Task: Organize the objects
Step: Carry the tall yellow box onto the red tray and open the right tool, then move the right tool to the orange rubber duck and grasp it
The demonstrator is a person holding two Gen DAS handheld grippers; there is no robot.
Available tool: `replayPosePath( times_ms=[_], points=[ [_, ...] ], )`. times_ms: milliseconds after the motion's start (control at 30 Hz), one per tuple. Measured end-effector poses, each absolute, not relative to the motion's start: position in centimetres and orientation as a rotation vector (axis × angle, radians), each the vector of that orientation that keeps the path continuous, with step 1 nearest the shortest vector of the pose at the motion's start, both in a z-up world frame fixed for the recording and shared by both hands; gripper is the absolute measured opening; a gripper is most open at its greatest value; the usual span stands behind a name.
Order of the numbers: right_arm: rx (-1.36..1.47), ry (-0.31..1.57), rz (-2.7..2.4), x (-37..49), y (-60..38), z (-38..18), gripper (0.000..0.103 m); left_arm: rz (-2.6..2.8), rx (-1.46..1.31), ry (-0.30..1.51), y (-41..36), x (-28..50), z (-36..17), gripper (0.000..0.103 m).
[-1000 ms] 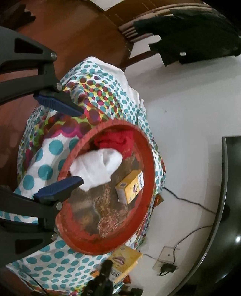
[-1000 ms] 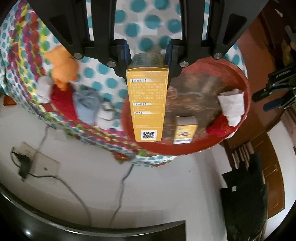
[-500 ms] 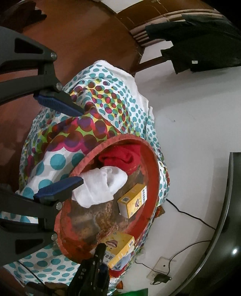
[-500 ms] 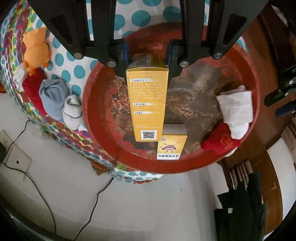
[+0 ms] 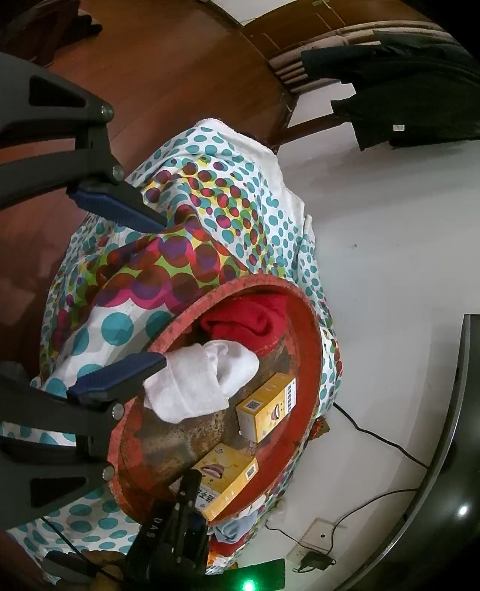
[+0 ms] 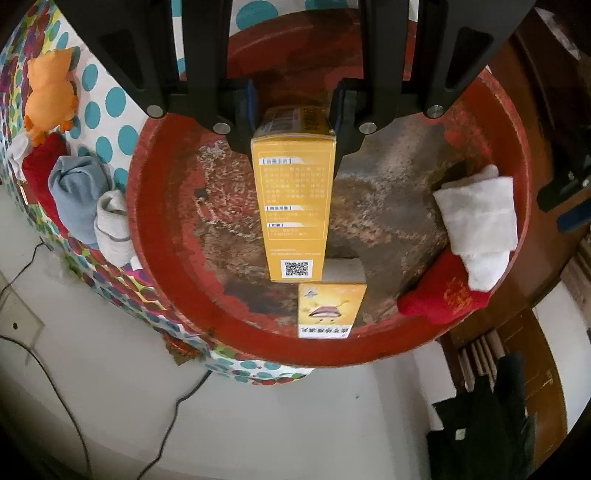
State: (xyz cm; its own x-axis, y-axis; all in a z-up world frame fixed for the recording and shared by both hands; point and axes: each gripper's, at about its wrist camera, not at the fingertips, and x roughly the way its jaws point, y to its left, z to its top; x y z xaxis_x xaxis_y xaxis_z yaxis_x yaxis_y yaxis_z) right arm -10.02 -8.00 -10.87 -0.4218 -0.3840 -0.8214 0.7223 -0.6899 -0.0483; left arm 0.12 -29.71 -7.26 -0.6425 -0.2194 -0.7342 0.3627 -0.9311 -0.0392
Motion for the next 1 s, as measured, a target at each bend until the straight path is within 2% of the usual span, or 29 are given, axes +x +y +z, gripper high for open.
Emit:
replayPosePath(
  times_ms=[167,233,300,333,667,1000],
  points=[
    [1.085,0.536,-2.121,-9.8,-8.2,-10.9,0.030,-2.572,1.123,0.263,-29.7,0.2,-7.3,0.069],
    [1.069,0.537,-2.123,-9.5,-8.2,-10.8,0.039,-2.578,1.120,0.261,-29.7,0.2,-7.2,0.069],
    [1.047,0.540,-2.139,-9.2,-8.0,-10.5,0.066,-2.575,1.116,0.253,-29.6,0.1,-7.1,0.069],
    [1.032,0.535,-2.147,-9.1,-7.8,-10.3,0.068,-2.575,1.122,0.250,-29.6,0.1,-7.2,0.069],
    [0.978,0.434,-2.193,-8.3,-4.5,-7.6,0.069,-2.578,1.105,0.233,-29.3,0.2,-6.9,0.069],
    [0.998,0.360,-2.389,-10.8,4.8,-5.7,0.071,-2.592,1.101,0.171,-28.2,0.1,-6.7,0.069]
  ],
)
